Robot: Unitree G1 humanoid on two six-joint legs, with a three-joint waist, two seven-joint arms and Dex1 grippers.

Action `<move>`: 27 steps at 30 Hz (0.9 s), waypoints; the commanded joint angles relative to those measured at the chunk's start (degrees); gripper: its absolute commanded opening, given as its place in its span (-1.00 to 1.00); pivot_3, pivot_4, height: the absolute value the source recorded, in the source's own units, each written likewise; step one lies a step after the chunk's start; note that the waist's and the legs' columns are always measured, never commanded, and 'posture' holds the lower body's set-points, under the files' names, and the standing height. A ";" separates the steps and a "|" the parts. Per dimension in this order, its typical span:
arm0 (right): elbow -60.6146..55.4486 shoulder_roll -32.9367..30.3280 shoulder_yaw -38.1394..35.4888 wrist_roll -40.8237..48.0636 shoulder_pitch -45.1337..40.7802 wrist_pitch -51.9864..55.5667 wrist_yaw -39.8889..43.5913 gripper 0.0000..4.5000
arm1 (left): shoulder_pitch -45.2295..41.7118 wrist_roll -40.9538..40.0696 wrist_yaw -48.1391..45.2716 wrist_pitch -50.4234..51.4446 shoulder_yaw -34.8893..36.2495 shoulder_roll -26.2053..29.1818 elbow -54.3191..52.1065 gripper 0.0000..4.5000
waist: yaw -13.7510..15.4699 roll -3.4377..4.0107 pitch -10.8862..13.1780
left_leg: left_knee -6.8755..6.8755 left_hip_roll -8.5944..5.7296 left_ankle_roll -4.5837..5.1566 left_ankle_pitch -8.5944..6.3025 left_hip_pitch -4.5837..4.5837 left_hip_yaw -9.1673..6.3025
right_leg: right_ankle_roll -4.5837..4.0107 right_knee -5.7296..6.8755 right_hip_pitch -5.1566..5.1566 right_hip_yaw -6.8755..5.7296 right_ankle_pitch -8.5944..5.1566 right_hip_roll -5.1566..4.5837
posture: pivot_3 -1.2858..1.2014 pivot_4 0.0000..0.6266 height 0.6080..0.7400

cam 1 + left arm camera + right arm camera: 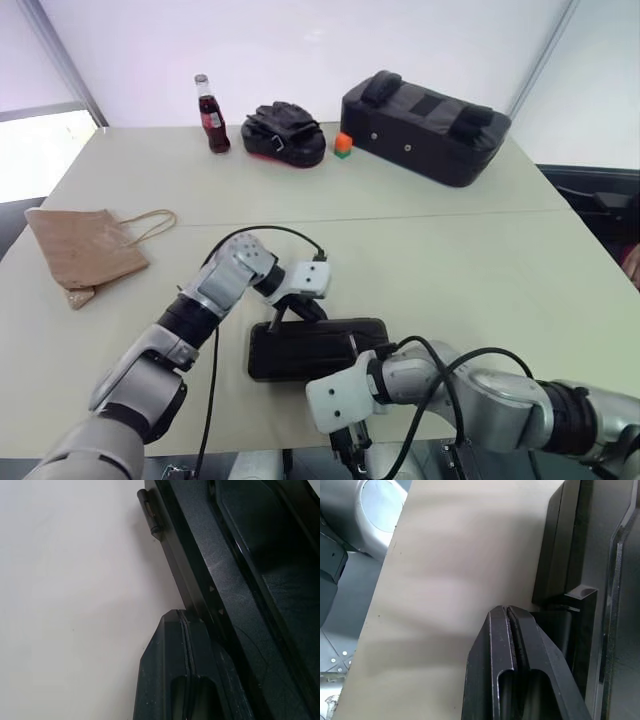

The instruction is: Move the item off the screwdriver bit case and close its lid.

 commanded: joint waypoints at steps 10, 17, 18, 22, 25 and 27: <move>21.94 -1.66 -7.28 -12.23 -6.20 9.93 -7.44 -0.96 | 5.43 -3.57 -6.99 2.46 -9.09 -1.62 -5.21 -1.00 | -0.10 -0.01 -0.07 | 0.00 0.02 0.00 0.00 0.08 -0.03 | -0.08 0.00 0.06 0.00 0.02 0.05 | 0.03 -0.52 1.00; 25.08 0.90 -6.23 -12.98 -7.33 10.79 -8.92 -0.96 | 5.81 -5.04 -6.99 5.03 -9.56 -1.03 -7.54 -1.00 | -0.28 -0.01 -0.08 | -0.35 0.05 0.00 0.00 1.00 -0.40 | -0.38 -0.01 0.63 0.07 -0.17 0.40 | 0.03 -0.52 1.00; 25.52 0.99 -6.09 -13.14 -7.37 10.59 -9.05 -0.96 | 5.82 -5.06 -6.99 5.21 -9.68 -0.90 -7.77 -1.00 | -0.27 -0.01 -0.08 | -0.39 0.08 0.00 0.00 1.08 -0.50 | -0.44 -0.01 0.72 0.03 -0.23 0.45 | 0.03 -0.52 1.00; 26.98 0.46 -5.53 -13.63 -7.60 8.81 -8.67 -0.96 | 6.04 -3.72 -6.59 3.84 -8.64 -1.36 -7.01 -1.00 | -0.29 0.04 -0.10 | -0.44 0.13 0.00 0.00 1.09 -0.67 | -0.52 0.02 0.71 -0.04 -0.26 0.58 | 0.03 -0.52 1.00; 23.03 -0.33 -6.08 -11.31 -6.86 8.94 -6.35 -0.96 | 4.78 0.36 -1.92 -2.38 -7.40 -3.37 -0.64 -1.00 | -0.13 0.14 -0.22 | -0.44 0.13 0.00 0.00 1.11 -0.68 | -0.52 0.02 0.74 -0.05 -0.26 0.57 | 0.03 -0.52 1.00; 19.34 -0.90 -5.99 -9.82 -6.28 8.98 -4.46 -0.96 | 3.37 3.69 2.63 -7.27 -6.54 -5.11 4.87 -1.00 | 0.43 0.50 -0.52 | -0.43 0.13 0.00 0.00 1.17 -0.68 | -0.52 -0.02 0.81 -0.07 -0.26 0.50 | 0.03 -0.52 1.00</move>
